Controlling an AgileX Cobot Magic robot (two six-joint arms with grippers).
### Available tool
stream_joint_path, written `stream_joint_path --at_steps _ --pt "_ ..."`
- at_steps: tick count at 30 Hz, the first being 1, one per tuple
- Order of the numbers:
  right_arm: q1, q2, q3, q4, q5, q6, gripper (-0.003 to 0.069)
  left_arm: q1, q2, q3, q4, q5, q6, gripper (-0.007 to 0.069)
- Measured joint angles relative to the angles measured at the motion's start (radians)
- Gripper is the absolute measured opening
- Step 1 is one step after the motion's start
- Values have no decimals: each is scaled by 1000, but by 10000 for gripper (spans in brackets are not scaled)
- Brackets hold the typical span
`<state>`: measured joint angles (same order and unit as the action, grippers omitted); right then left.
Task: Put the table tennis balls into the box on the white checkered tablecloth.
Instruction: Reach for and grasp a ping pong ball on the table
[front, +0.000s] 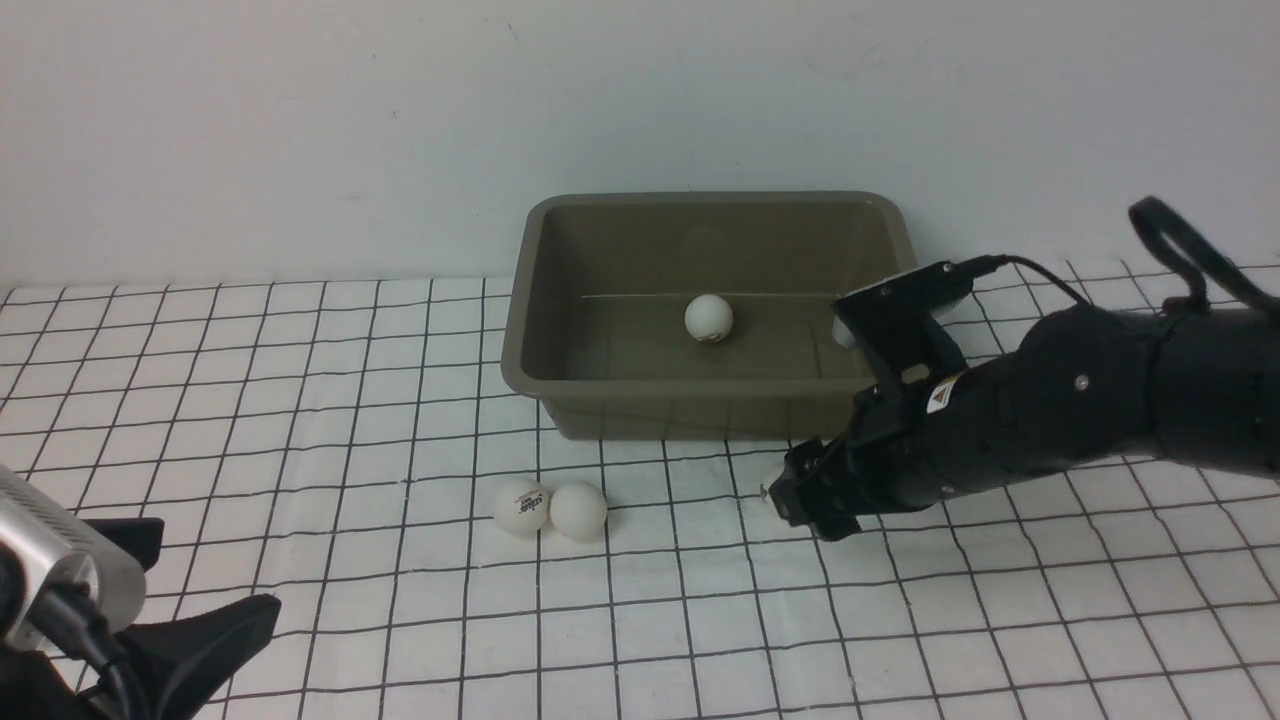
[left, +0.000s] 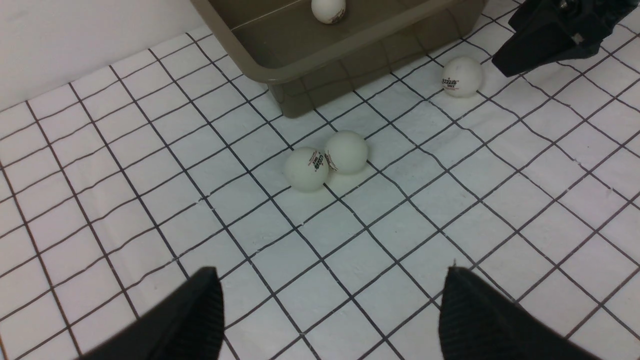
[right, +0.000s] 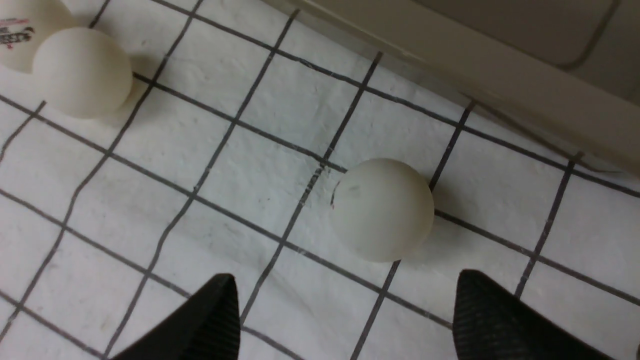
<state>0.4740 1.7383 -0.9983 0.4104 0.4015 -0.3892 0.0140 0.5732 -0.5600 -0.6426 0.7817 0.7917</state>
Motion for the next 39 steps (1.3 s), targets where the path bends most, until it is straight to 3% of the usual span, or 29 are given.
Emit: stream_joint_path --at_steps 19,35,39 --pt "0 125 -1 18 -148 -1 528 0 0 0 0 0 0 521" --pt "18 239 -119 35 -128 -1 528 0 0 0 -1 0 0 521" --pt "18 246 -119 36 -114 3 489 0 0 0 -1 0 0 521"
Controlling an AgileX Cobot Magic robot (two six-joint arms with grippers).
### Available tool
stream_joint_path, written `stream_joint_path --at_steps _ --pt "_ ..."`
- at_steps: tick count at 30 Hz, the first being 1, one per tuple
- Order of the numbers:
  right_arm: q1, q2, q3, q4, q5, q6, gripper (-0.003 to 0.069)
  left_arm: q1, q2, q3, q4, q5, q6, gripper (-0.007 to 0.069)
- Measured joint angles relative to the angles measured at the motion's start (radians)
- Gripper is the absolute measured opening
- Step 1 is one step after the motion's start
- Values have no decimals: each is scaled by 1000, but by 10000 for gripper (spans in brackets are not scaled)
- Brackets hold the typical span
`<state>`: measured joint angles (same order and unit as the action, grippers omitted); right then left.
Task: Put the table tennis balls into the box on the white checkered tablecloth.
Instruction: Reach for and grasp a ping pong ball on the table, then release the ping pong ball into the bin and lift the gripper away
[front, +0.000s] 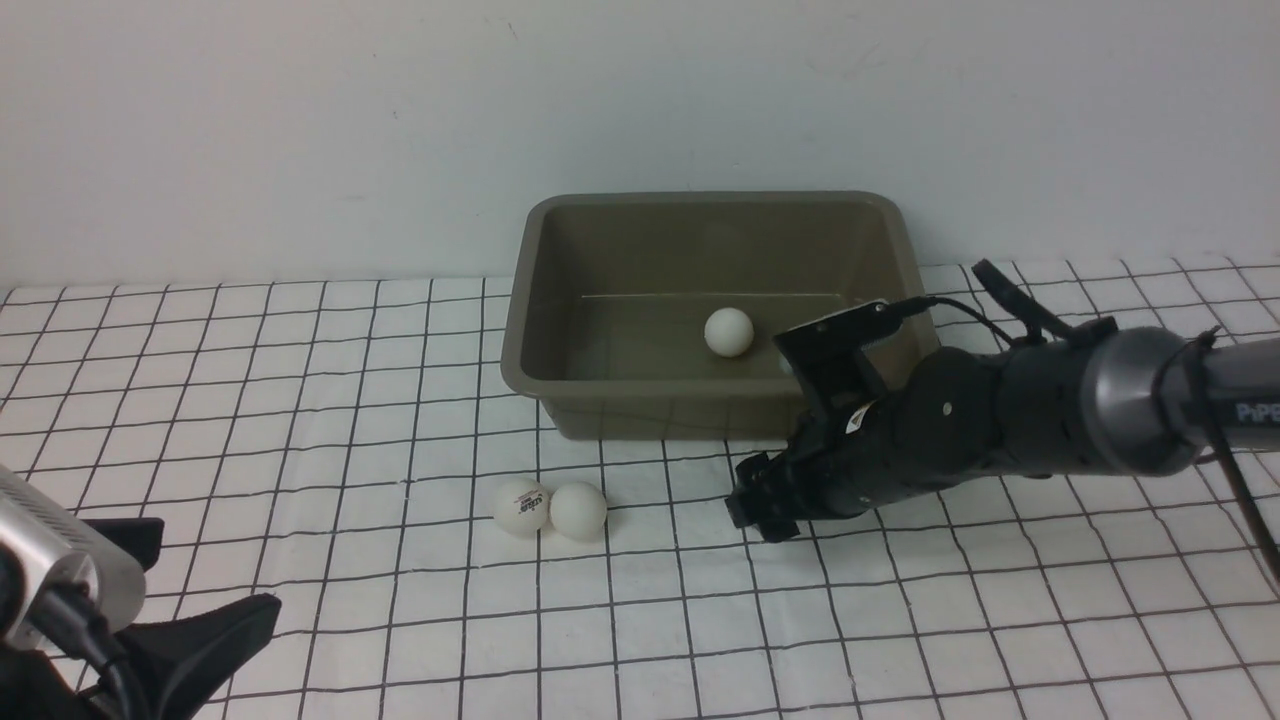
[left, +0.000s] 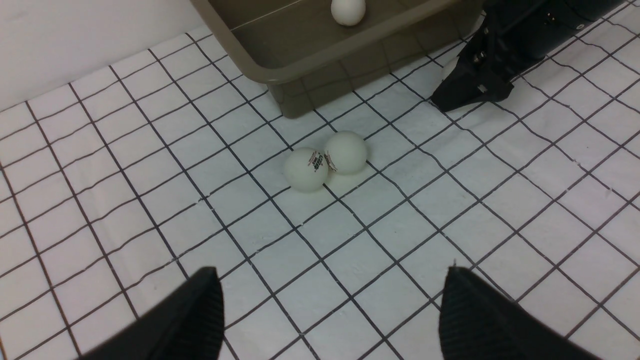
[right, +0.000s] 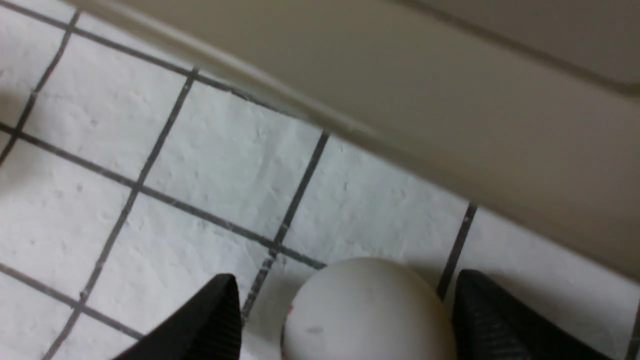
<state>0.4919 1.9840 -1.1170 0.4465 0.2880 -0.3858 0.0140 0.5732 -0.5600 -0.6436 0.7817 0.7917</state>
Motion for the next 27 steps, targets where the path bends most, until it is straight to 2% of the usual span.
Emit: stream_joint_path --at_steps 5,9,11,15,18,21,27 --pt "0 -1 0 -3 22 1 354 0 0 0 0 0 0 521" --pt "0 -18 0 -37 55 0 360 0 0 0 0 0 0 521" --pt "0 -75 0 -122 99 3 360 0 0 0 0 0 0 521" --pt "0 -214 0 -210 186 18 360 0 0 0 0 0 0 521" --pt "0 -313 0 -224 234 19 360 0 0 0 0 0 0 521" --pt "0 -367 -3 -232 212 19 360 0 0 0 0 0 0 521" --pt "-43 -313 -116 -196 195 26 360 0 0 0 0 0 0 521"
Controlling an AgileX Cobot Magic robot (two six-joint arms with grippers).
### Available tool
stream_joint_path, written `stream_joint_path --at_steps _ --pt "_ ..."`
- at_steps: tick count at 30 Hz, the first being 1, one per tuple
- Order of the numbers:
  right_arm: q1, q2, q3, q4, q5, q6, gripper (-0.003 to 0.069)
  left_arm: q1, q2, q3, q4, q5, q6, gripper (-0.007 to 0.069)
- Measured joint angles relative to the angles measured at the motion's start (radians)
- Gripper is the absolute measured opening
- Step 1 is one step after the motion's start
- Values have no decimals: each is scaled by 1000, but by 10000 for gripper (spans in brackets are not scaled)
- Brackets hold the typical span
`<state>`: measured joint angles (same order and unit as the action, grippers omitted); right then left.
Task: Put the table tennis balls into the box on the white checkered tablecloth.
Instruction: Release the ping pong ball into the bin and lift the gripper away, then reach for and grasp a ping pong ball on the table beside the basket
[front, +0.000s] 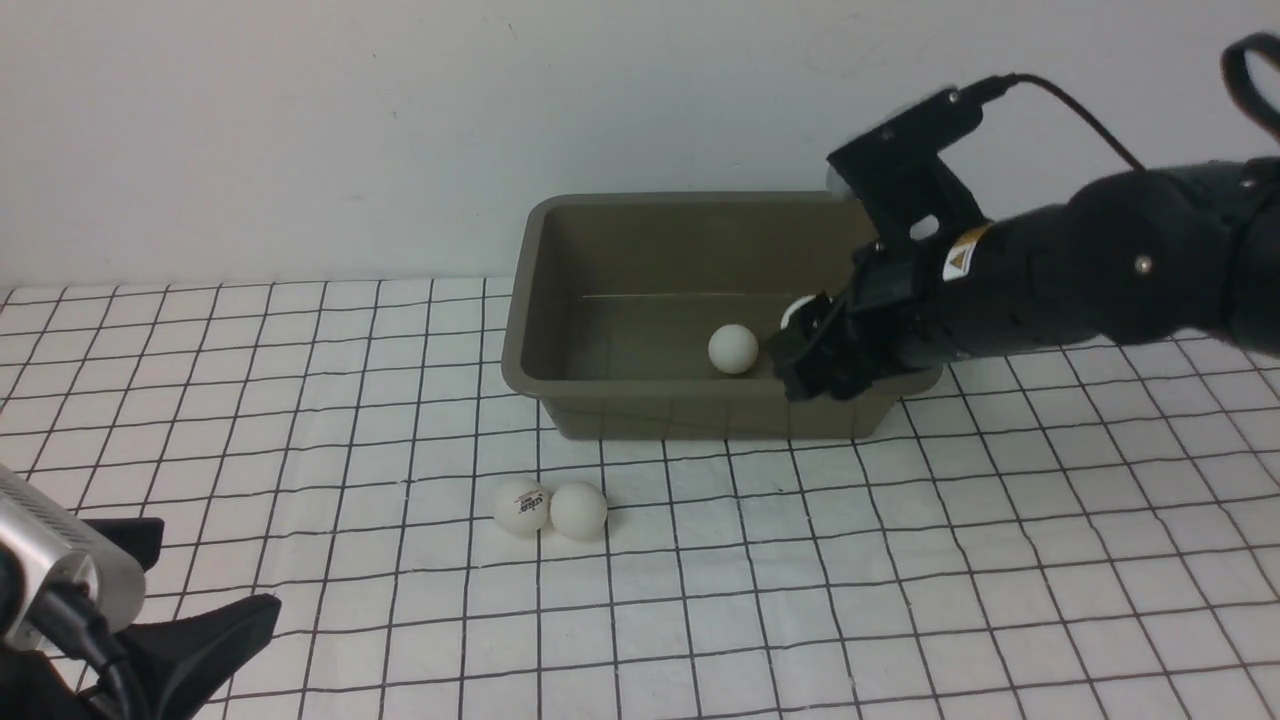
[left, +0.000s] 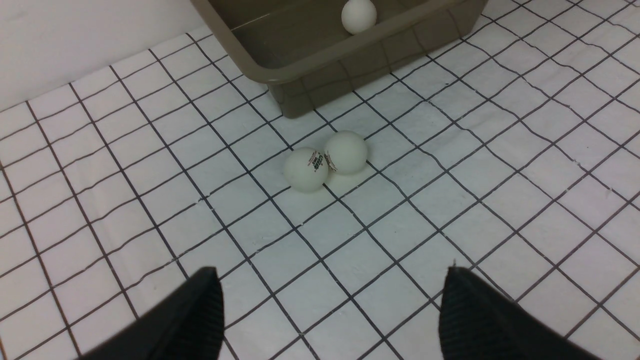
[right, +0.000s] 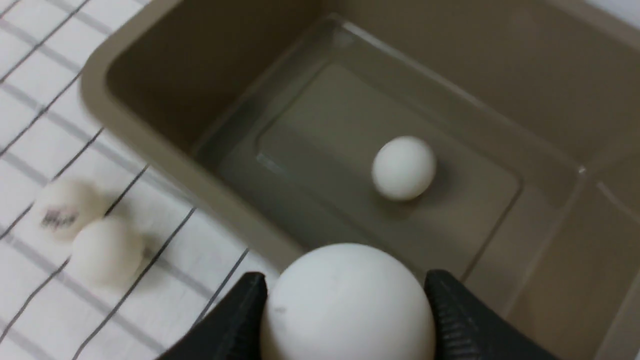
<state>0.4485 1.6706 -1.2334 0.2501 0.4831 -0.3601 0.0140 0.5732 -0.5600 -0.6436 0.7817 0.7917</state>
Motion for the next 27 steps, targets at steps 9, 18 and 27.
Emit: stream_joint_path --at_steps 9,18,27 --pt "-85 180 -216 6 32 -51 364 0 0 0 0 0 0 521" --pt "-107 167 -230 -39 -8 -54 575 0 0 0 0 0 0 521" --pt "-134 -153 -235 -99 91 -29 540 0 0 0 -2 0 0 521"
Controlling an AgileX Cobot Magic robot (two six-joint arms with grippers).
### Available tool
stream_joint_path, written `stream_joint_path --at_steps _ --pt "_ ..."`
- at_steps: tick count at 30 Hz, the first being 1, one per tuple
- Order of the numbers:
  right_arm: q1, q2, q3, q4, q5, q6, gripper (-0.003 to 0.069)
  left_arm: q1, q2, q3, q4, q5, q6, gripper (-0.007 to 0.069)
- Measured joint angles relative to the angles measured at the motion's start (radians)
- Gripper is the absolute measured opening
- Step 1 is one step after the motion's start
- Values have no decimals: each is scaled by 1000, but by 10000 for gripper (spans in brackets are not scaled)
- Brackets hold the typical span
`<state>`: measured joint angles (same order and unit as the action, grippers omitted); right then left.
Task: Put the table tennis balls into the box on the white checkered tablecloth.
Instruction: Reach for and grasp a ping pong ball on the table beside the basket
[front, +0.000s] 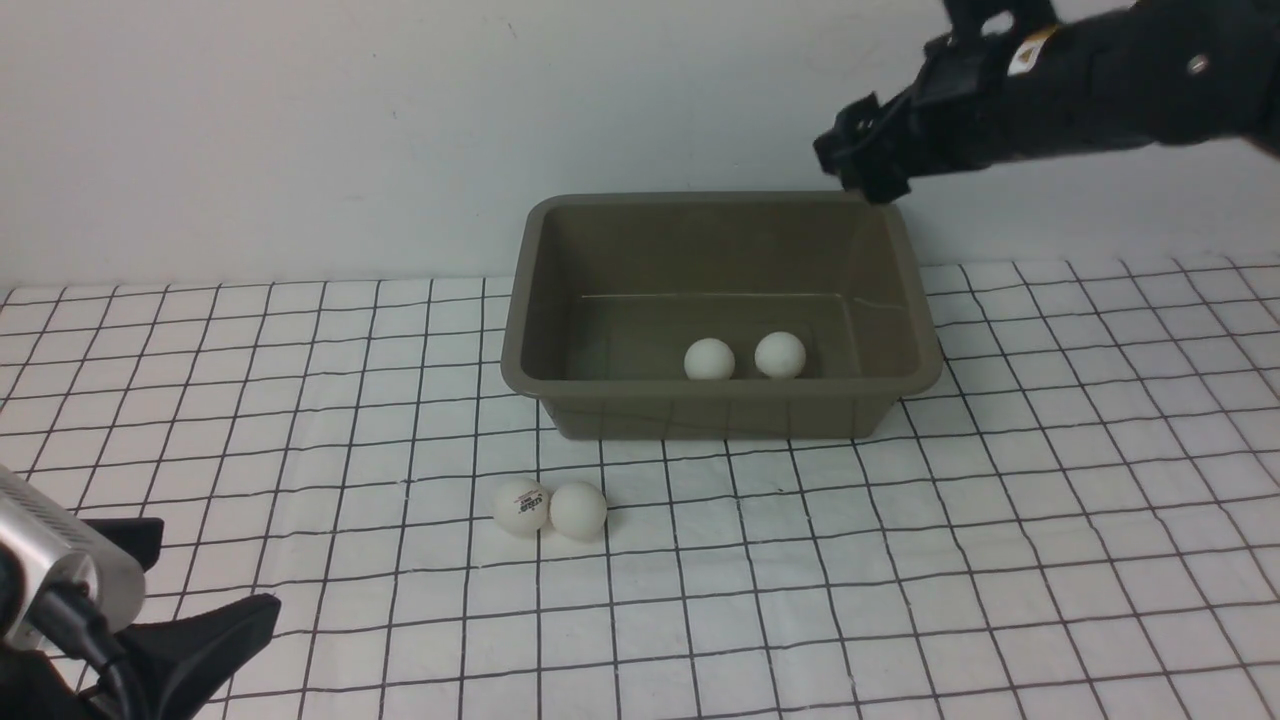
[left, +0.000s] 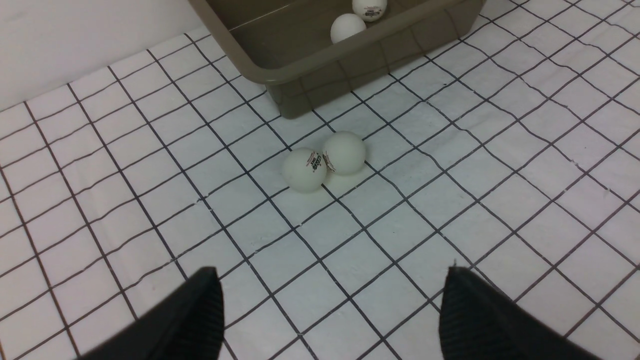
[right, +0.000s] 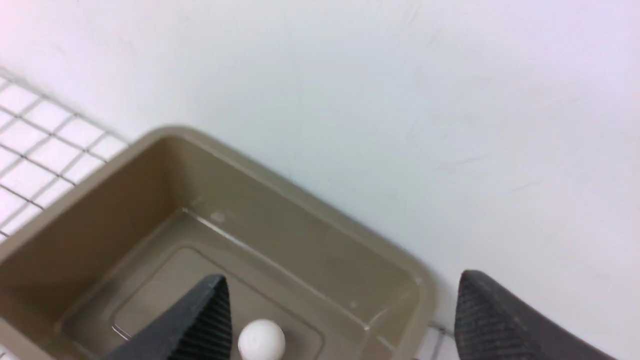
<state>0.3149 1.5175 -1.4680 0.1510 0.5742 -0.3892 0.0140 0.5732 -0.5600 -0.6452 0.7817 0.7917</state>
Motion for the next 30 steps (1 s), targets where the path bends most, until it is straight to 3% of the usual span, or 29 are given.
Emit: stream_joint_path --at_steps 7,16,21,30 --pt "-1 -211 0 -186 190 172 535 0 0 0 -22 0 0 521" --pt "-1 -431 54 -302 406 295 535 0 0 0 -27 0 0 521" --pt "-1 -570 289 -261 395 320 535 0 0 0 -44 0 11 521" --pt "-1 -887 716 -249 201 374 535 0 0 0 -117 -26 15 521"
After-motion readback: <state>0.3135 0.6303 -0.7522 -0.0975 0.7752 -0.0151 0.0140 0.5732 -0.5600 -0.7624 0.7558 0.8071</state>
